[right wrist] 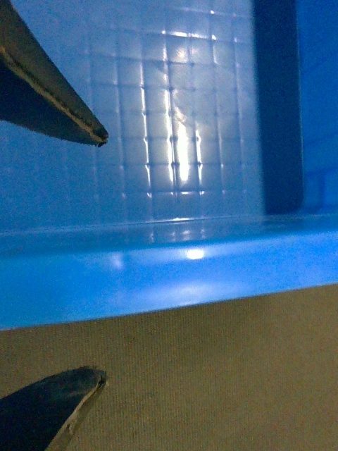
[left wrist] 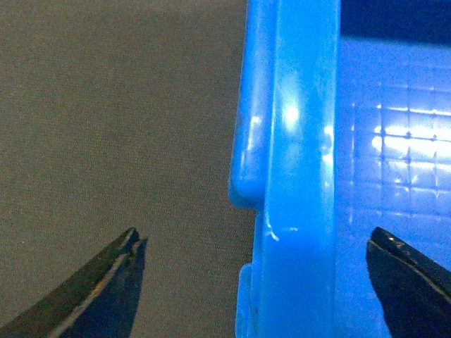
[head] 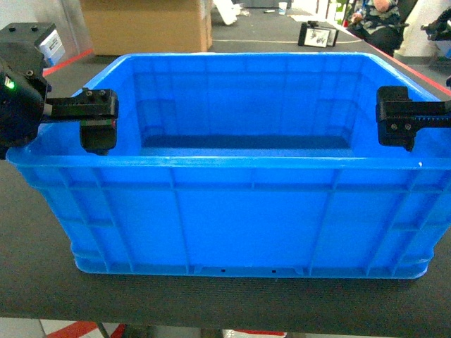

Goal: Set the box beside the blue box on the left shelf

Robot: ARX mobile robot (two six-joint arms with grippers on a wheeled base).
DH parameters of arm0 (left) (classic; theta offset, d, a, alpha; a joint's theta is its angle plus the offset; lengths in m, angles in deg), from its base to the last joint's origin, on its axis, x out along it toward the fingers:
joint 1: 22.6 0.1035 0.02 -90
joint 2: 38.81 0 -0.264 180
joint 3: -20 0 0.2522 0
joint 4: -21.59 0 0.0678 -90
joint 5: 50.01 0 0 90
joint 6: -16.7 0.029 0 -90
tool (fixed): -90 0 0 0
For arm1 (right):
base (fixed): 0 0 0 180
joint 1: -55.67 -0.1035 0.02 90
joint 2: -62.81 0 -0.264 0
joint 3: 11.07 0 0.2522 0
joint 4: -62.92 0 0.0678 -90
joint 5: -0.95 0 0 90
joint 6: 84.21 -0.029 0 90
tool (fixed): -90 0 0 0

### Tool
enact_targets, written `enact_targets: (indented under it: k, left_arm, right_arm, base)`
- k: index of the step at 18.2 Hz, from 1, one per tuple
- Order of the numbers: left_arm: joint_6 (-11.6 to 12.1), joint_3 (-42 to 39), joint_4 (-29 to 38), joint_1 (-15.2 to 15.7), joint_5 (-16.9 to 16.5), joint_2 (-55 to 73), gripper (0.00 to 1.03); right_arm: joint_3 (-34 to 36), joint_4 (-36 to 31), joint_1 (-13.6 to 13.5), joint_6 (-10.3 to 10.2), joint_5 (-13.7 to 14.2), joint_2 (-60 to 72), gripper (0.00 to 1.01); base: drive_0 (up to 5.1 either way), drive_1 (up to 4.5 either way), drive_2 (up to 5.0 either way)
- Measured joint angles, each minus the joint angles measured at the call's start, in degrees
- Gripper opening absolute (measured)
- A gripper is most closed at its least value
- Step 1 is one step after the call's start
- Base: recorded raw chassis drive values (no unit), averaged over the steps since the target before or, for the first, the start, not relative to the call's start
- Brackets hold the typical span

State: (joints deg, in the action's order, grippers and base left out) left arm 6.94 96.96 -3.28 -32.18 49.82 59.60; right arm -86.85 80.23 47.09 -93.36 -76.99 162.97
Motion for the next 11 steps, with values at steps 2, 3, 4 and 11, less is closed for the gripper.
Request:
enact_targets:
  k: [2, 3, 4, 11]
  left_arm:
    - [0.4, 1.0, 0.6, 0.0, -0.3, 0.1, 0.71]
    - [0.4, 1.2, 0.7, 0.0, -0.4, 0.1, 0.64]
    - [0.4, 1.3, 0.7, 0.0, -0.5, 0.1, 0.58]
    - [-0.1, 0.7, -0.1, 0.1, -2.0, -1.0, 0.09]
  right_arm:
    - [0.0, -0.2, 0.0, 0.5, 0.3, 0.0, 0.72]
    - [0.1, -0.3, 0.0, 0.8, 0.3, 0.0, 0.65]
    - [0.2, -0.4, 0.0, 0.9, 0.3, -0.2, 0.59]
    - [2.8, -0.6, -0.7, 0.8, -0.6, -2.8, 0.13]
  base:
    - [0.0, 0.0, 0.0]
    - [0.0, 0.0, 0.0]
    - [0.0, 0.0, 0.0]
    - [0.0, 0.0, 0.0]
